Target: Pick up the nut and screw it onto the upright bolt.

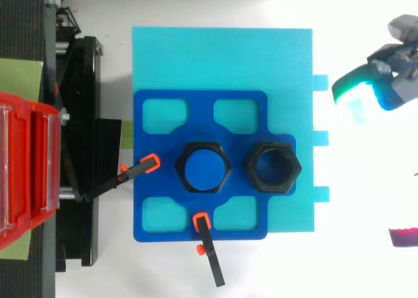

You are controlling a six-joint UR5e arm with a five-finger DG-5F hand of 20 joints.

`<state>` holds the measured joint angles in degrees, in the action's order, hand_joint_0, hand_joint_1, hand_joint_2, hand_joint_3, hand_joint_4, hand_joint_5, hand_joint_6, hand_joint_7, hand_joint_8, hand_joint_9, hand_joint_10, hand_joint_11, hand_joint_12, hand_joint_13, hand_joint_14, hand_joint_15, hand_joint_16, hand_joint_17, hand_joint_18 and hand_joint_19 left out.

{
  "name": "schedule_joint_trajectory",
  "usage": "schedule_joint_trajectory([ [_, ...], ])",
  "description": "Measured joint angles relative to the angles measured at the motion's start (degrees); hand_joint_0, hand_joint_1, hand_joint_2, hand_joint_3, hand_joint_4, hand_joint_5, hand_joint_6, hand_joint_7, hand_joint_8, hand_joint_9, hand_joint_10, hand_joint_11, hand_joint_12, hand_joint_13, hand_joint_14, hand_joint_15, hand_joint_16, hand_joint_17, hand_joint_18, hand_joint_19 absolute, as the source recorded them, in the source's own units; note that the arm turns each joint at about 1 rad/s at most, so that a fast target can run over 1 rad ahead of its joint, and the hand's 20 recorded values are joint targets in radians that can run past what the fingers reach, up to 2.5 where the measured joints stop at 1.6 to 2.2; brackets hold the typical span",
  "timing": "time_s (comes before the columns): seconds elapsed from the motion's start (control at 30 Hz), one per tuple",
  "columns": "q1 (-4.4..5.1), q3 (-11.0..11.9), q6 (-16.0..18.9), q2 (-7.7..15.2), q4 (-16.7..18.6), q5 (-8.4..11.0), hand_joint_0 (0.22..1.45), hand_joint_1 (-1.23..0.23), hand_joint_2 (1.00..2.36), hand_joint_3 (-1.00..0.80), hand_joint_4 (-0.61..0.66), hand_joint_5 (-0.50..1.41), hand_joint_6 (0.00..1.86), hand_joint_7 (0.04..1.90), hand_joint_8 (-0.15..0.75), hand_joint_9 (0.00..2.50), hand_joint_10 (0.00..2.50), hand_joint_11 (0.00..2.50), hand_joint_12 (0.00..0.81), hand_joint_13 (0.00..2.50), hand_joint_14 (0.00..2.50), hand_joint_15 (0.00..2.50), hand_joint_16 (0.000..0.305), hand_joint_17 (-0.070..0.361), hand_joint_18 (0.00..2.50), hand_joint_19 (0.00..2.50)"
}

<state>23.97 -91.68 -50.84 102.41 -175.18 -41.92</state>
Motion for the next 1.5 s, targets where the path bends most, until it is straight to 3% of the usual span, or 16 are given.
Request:
schedule_joint_trajectory([
  [0.3, 0.15, 0.01, -9.21, 2.62, 2.84, 5.6, 0.42, -0.85, 1.0, -0.5, 0.22, -0.25, 0.5, 0.8, 0.301, 0.37, 0.0, 0.1, 0.29, 0.28, 0.0, 0.0, 0.034, 0.076, 0.15, 0.0],
  [0.63, 0.67, 0.0, -18.37, 5.48, 9.33, 7.7, 0.42, -0.84, 1.0, -0.5, 0.21, -0.25, 0.5, 0.8, 0.299, 0.37, 0.0, 0.09, 0.287, 0.28, 0.0, 0.0, 0.033, 0.074, 0.15, 0.0],
  [0.9, 1.12, 0.0, -19.33, 8.3, 14.57, 8.12, 0.41, -0.77, 1.0, -0.5, 0.22, -0.25, 0.5, 0.8, 0.307, 0.37, 0.0, 0.09, 0.296, 0.29, 0.0, 0.0, 0.034, 0.077, 0.16, 0.0],
  [1.07, 1.57, 0.0, -17.91, 9.84, 16.81, 8.76, 0.4, -0.72, 1.0, -0.5, 0.23, -0.25, 0.5, 0.8, 0.312, 0.38, 0.0, 0.09, 0.303, 0.29, 0.0, 0.0, 0.035, 0.079, 0.16, 0.0],
  [1.13, 1.85, 0.03, -17.07, 10.01, 17.62, 8.87, 0.37, -0.55, 1.0, -0.5, 0.25, -0.25, 0.5, 0.81, 0.333, 0.4, 0.0, 0.09, 0.326, 0.31, 0.0, 0.0, 0.04, 0.089, 0.18, 0.0],
  [1.17, 2.0, 0.04, -16.75, 10.04, 17.86, 8.89, 0.35, -0.4, 1.0, -0.5, 0.25, -0.24, 0.5, 0.8, 0.339, 0.41, 0.0, 0.08, 0.342, 0.32, 0.0, 0.0, 0.043, 0.097, 0.17, 0.0],
  [1.27, 2.48, 0.03, -15.95, 10.09, 18.45, 8.86, 0.33, -0.31, 1.0, -0.5, 0.23, -0.25, 0.5, 0.79, 0.338, 0.38, 0.0, 0.06, 0.372, 0.28, 0.0, 0.0, 0.049, 0.11, 0.1, 0.0],
  [1.4, 3.1, 0.03, -15.65, 10.13, 19.03, 8.81, 0.3, -0.53, 1.0, -0.5, 0.2, -0.28, 0.5, 0.77, 0.313, 0.25, 0.0, 0.03, 0.403, 0.19, 0.0, 0.0, 0.054, 0.121, 0.03, 0.0],
  [1.5, 3.43, 0.04, -15.57, 10.16, 19.14, 8.8, 0.3, -0.58, 1.0, -0.5, 0.18, -0.29, 0.5, 0.78, 0.304, 0.15, 0.0, 0.05, 0.411, 0.13, 0.0, 0.0, 0.055, 0.124, 0.0, 0.0],
])
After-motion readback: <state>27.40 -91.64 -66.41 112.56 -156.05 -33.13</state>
